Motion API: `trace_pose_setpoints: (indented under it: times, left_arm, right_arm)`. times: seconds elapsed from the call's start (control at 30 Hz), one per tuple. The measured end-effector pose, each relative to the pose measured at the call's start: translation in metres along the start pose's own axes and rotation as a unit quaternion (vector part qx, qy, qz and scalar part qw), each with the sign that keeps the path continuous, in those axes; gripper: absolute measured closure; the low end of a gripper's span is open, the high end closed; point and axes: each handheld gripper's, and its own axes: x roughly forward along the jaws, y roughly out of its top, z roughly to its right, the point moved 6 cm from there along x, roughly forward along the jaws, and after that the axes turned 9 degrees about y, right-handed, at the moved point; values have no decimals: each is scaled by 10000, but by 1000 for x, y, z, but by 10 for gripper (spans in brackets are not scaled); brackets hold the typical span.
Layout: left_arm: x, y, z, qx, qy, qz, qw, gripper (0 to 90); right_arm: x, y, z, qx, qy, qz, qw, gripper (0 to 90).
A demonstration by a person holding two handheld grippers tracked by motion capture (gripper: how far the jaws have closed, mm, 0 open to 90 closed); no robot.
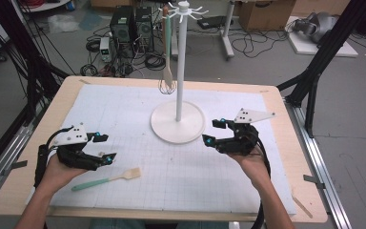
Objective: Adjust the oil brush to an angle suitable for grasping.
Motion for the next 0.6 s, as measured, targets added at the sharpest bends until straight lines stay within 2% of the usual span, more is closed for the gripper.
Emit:
trace_pose_setpoints:
  times: [0.1,0.23,0.37,0.6]
  left_arm:
    - [-4,-4,-1,4,18,-2,10000,266]
    - [-7,-11,-2,68,44,-126,9999,270]
    - [-7,-20,2,110,20,-250,9996,278]
    - [-9,-28,6,131,-19,-394,9991,346]
  right_arm:
    - [0,-6,-2,-4,3,13,10000,278]
    - [2,-17,-6,2,12,-114,9999,273]
    - [3,-26,-10,16,6,-107,9999,271]
    - [3,-37,-15,13,-2,-145,9999,260]
